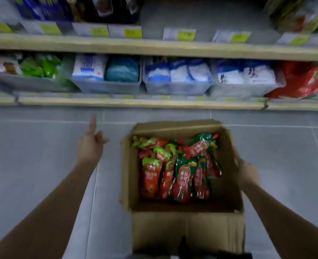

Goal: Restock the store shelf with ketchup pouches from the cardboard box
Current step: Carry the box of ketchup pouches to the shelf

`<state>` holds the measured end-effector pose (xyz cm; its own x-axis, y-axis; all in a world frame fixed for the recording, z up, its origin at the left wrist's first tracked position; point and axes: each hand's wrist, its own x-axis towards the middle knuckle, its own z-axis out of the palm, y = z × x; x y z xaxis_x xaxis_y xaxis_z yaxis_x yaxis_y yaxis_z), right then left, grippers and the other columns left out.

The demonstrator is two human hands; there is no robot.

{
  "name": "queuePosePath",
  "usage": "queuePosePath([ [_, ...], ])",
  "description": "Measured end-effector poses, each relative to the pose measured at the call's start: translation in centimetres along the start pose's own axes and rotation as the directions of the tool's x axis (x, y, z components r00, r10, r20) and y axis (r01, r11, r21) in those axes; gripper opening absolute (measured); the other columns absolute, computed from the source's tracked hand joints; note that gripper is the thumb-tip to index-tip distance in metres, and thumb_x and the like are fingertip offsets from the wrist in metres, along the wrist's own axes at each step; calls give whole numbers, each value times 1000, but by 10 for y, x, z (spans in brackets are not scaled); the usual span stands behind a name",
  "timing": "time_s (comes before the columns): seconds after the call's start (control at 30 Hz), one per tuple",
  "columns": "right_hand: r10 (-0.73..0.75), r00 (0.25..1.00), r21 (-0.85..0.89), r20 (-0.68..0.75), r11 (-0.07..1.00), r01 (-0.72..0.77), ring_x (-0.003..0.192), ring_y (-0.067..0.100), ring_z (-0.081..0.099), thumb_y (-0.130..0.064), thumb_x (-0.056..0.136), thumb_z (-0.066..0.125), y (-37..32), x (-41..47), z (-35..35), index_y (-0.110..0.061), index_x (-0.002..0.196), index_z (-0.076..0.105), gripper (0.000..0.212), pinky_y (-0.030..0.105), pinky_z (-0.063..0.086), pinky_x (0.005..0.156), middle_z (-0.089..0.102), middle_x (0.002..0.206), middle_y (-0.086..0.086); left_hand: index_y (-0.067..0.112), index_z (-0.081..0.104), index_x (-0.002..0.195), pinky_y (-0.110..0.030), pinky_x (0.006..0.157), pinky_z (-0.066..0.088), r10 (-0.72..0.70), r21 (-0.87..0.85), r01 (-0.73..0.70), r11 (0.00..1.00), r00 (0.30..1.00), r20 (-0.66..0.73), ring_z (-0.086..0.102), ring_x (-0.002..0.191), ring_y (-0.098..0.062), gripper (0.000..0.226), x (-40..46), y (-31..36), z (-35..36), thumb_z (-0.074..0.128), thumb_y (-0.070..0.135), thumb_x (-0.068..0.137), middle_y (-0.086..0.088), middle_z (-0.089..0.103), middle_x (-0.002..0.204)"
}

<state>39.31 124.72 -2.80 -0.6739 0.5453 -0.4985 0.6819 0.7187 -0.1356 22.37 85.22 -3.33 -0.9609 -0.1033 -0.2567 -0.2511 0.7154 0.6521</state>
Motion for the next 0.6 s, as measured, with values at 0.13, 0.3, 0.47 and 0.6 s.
queuePosePath([
  [0.13, -10, 1000, 261, -17, 965, 14, 89, 31, 60, 0, 84, 56, 9, 32, 40, -36, 146, 11, 85, 38, 48, 73, 62, 101, 13, 24, 16, 148, -34, 73, 43, 178, 53, -184, 981, 978, 109, 60, 75, -30, 62, -15, -9, 77, 47, 15, 95, -17, 67, 82],
  [0.3, -62, 998, 419, 16, 907, 50, 68, 12, 56, 3, 87, 53, 4, 40, 41, -37, 144, 11, 82, 19, 46, 58, 60, 88, 6, 16, 58, 123, -30, 81, 43, 130, 21, -140, 990, 956, 264, 62, 105, -27, 34, -57, -7, 106, 52, 32, 93, -4, 62, 124],
  [0.47, -86, 995, 390, 46, 919, 61, 100, 28, 62, -11, 93, 50, 27, 23, 31, -35, 146, 11, 71, 42, 51, 89, 63, 115, 14, 23, 38, 142, -34, 82, 48, 119, 54, -138, 989, 956, 270, 63, 101, -33, 49, -99, 1, 100, 49, 30, 95, -10, 63, 122],
  [0.6, -88, 995, 390, 50, 919, 62, 114, 29, 56, -26, 91, 55, 52, 14, 34, -35, 146, 14, 69, 41, 46, 94, 60, 126, 12, 33, 19, 147, -43, 99, 42, 39, 73, -66, 995, 946, 323, 46, 126, -32, 61, -118, -6, 112, 43, 43, 92, -6, 37, 148],
])
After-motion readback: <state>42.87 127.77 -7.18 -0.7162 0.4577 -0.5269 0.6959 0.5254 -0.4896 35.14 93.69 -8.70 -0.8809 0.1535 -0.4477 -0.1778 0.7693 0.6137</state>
